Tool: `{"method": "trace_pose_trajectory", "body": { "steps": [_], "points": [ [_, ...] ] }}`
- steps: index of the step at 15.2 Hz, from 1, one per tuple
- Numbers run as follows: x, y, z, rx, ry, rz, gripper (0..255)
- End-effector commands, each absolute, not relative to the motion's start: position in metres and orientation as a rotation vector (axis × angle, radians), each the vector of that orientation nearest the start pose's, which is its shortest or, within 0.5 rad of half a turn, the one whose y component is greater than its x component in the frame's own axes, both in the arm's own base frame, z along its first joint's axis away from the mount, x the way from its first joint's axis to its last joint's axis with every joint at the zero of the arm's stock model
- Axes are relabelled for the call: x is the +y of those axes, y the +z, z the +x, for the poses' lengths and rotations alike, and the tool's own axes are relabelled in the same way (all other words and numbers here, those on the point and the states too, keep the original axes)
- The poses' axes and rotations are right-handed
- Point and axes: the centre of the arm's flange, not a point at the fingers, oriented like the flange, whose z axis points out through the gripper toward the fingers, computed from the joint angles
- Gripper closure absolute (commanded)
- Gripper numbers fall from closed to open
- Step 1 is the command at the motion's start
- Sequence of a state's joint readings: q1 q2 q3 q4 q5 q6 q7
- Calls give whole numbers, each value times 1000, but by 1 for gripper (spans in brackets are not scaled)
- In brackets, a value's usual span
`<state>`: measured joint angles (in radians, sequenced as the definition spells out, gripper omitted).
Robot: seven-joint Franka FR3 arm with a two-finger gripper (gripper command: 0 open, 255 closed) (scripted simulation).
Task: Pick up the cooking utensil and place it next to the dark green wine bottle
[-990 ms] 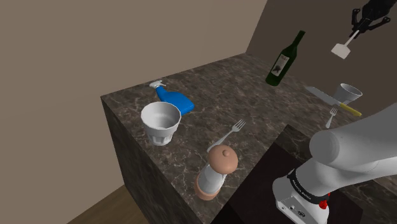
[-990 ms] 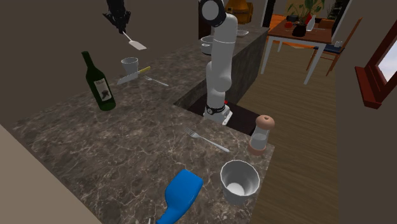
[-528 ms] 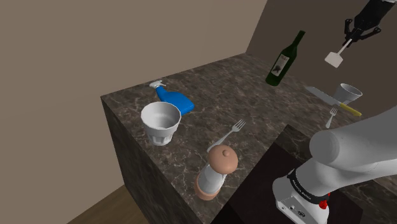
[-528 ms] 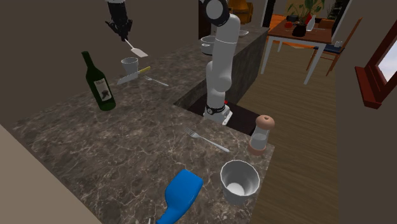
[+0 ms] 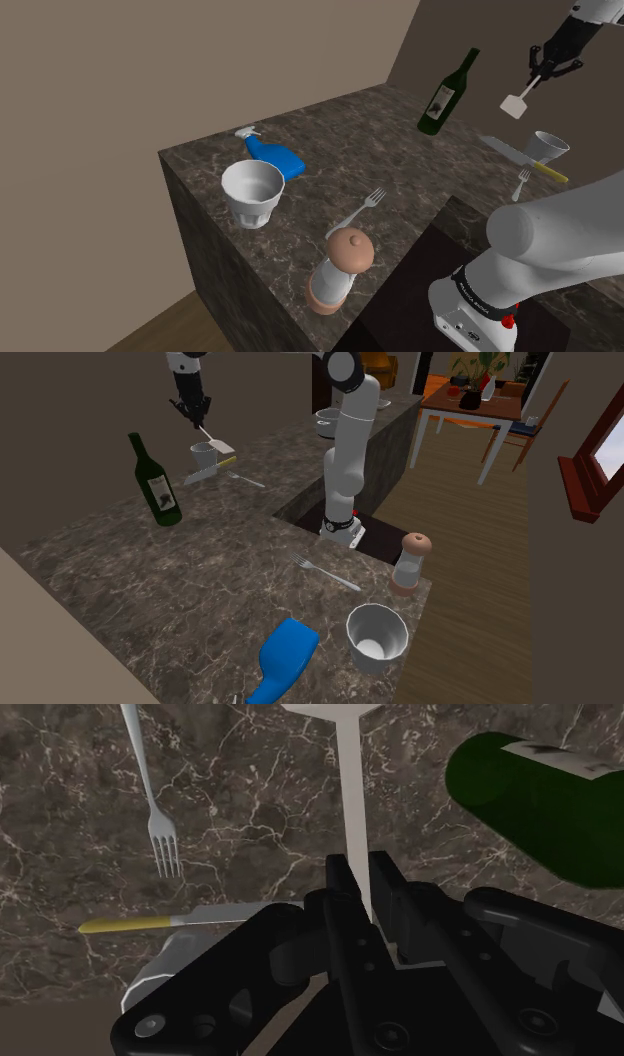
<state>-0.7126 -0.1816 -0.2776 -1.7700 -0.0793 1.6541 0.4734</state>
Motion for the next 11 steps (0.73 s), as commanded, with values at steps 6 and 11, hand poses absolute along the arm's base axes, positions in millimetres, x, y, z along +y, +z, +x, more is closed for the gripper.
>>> {"method": "trace_pose_trajectory", "body": {
  "steps": [6, 11],
  "points": [
    [-435, 593, 260, 2119, -79, -2377, 255],
    [-435, 567, 260, 2119, -79, -2377, 255]
  ]
}}
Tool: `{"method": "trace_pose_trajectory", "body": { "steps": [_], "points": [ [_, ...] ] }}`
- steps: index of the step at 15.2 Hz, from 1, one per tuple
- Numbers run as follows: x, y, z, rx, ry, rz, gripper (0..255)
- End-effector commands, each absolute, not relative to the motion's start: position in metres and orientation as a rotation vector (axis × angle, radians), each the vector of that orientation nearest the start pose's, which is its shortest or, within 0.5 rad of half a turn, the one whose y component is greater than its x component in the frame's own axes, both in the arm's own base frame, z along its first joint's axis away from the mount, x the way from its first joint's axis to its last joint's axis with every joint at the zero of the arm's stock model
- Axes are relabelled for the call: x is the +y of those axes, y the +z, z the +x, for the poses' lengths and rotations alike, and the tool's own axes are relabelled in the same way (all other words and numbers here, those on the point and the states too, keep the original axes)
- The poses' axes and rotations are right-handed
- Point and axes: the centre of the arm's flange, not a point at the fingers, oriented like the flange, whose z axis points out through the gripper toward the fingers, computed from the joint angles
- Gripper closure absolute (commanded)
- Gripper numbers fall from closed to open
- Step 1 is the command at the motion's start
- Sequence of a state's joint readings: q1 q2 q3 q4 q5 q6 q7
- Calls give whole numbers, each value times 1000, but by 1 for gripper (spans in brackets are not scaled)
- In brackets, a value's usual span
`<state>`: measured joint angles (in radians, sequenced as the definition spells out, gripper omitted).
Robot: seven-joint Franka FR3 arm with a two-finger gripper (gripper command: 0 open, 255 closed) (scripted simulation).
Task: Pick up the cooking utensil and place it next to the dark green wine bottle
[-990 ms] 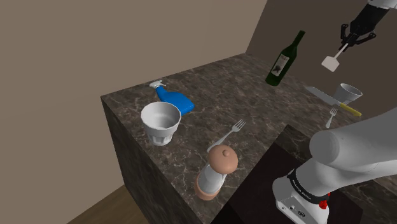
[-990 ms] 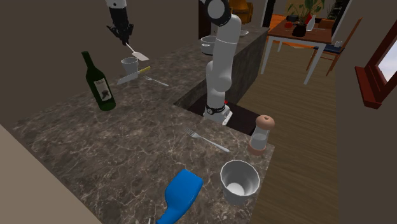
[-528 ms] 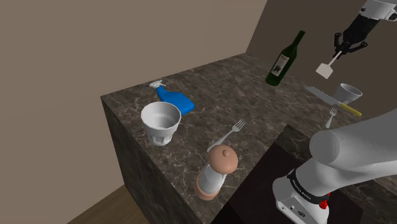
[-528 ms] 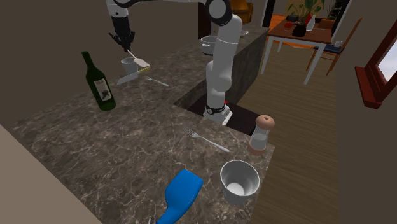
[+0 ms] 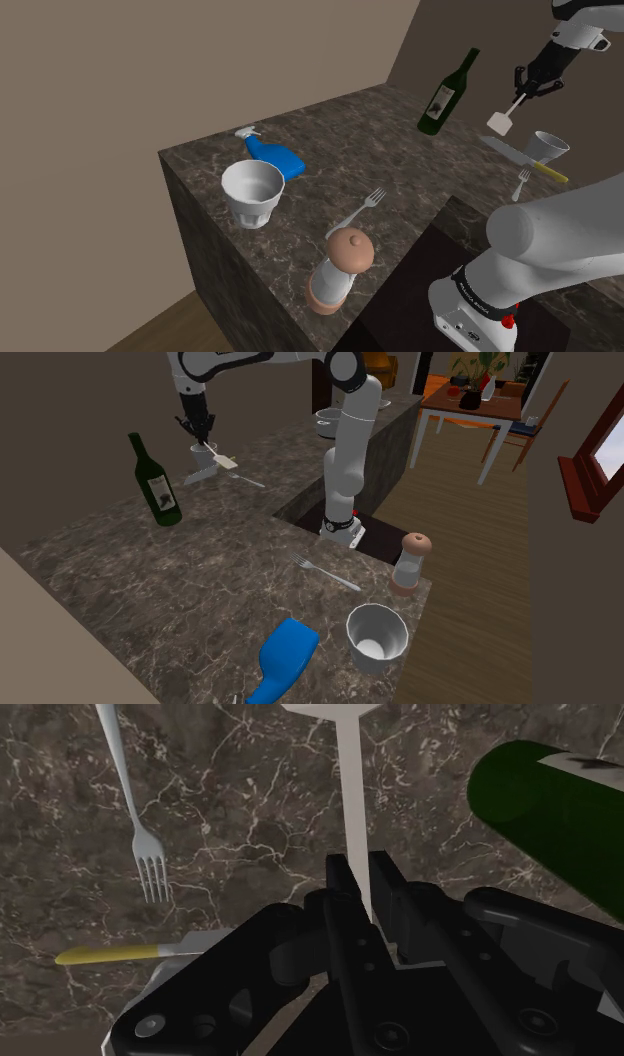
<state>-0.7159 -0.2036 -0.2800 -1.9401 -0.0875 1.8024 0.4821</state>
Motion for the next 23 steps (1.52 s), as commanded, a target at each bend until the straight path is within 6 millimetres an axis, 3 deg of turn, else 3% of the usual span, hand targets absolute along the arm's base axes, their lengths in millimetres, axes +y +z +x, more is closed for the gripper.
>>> {"method": "trace_pose_trajectory", "body": {
  "steps": [1, 23],
  "points": [
    [-435, 561, 260, 2119, -79, -2377, 255],
    [-435, 445, 260, 2119, -79, -2377, 255]
  ]
}}
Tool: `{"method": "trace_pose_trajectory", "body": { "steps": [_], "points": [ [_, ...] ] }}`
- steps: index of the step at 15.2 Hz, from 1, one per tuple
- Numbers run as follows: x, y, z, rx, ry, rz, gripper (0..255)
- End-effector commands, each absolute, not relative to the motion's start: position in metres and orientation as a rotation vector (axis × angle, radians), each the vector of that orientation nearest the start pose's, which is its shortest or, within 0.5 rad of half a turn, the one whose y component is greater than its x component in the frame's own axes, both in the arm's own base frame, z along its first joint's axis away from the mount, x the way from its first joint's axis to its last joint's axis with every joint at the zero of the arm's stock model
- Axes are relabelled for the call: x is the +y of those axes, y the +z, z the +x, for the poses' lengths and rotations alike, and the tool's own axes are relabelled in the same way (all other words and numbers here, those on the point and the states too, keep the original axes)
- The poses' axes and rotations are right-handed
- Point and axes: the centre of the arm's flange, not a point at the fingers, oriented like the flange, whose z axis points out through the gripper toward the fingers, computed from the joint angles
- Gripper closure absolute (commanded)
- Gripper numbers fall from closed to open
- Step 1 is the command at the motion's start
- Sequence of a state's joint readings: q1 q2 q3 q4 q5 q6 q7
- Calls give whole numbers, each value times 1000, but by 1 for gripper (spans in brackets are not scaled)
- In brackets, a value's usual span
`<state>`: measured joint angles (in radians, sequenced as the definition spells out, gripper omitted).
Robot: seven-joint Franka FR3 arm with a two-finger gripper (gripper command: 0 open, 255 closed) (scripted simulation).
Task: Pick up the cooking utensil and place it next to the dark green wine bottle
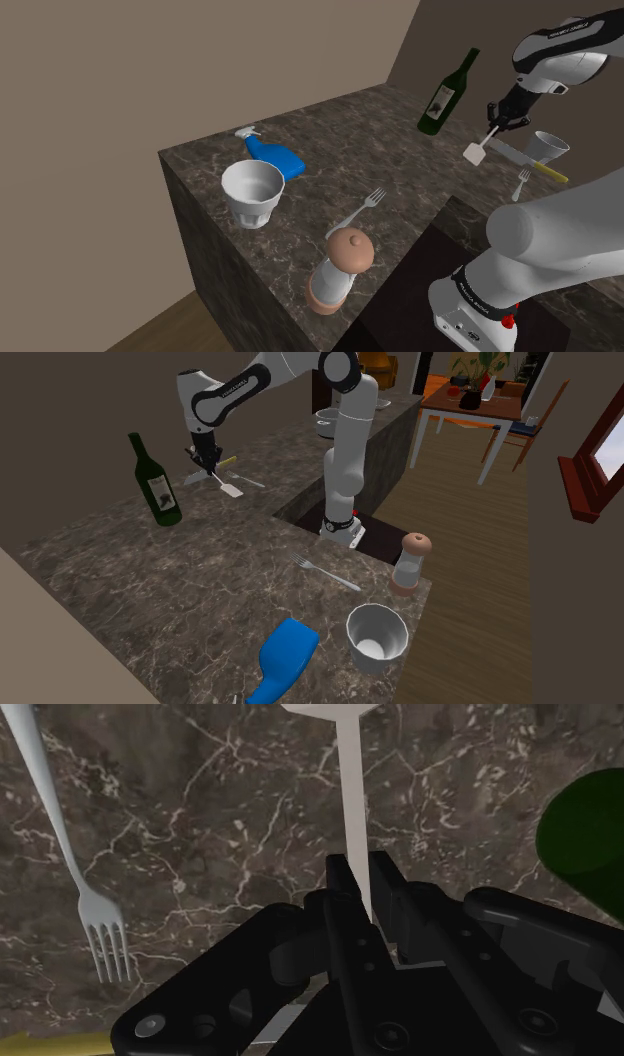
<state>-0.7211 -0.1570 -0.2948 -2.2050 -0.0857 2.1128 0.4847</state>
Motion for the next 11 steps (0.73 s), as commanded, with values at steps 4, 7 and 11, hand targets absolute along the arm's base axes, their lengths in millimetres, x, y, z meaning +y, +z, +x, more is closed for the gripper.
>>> {"method": "trace_pose_trajectory", "body": {
  "steps": [4, 7, 11],
  "points": [
    [-435, 424, 260, 2119, -79, -2377, 255],
    [-435, 408, 260, 2119, -79, -2377, 255],
    [-435, 387, 260, 2119, -79, -2377, 255]
  ]
}}
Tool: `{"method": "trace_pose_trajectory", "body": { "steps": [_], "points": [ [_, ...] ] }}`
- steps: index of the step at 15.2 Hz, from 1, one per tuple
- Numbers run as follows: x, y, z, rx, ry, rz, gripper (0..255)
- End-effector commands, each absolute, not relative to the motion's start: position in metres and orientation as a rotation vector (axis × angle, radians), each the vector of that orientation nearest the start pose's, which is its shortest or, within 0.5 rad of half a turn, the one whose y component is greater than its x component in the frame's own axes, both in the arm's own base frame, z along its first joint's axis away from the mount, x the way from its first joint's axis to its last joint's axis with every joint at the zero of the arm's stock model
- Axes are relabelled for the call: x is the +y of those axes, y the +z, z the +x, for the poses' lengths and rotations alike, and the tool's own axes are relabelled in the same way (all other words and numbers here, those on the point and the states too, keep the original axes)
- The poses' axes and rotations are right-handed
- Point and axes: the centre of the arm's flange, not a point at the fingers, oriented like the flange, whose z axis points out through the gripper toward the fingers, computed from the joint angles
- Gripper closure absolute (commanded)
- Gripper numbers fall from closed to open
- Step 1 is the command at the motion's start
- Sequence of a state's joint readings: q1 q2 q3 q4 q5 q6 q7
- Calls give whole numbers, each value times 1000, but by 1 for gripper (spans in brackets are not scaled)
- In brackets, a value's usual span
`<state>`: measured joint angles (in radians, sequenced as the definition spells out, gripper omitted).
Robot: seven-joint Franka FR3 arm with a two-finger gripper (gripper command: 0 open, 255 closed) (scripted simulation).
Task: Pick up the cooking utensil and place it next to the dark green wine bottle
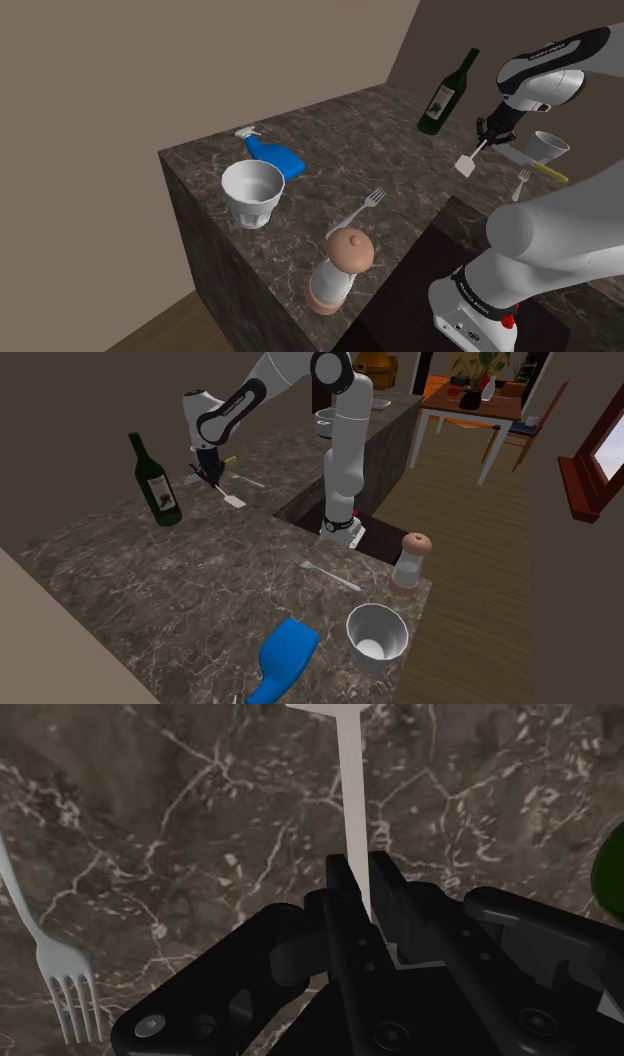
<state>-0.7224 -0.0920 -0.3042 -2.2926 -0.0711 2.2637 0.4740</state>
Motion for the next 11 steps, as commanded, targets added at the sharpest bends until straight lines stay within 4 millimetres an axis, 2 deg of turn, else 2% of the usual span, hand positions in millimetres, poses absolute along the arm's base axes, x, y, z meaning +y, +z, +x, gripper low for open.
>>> {"method": "trace_pose_trajectory", "body": {
  "steps": [1, 7, 11],
  "points": [
    [-435, 382, 260, 2119, -79, -2377, 255],
    [-435, 351, 260, 2119, -79, -2377, 255],
    [-435, 351, 260, 2119, -79, -2377, 255]
  ]
}}
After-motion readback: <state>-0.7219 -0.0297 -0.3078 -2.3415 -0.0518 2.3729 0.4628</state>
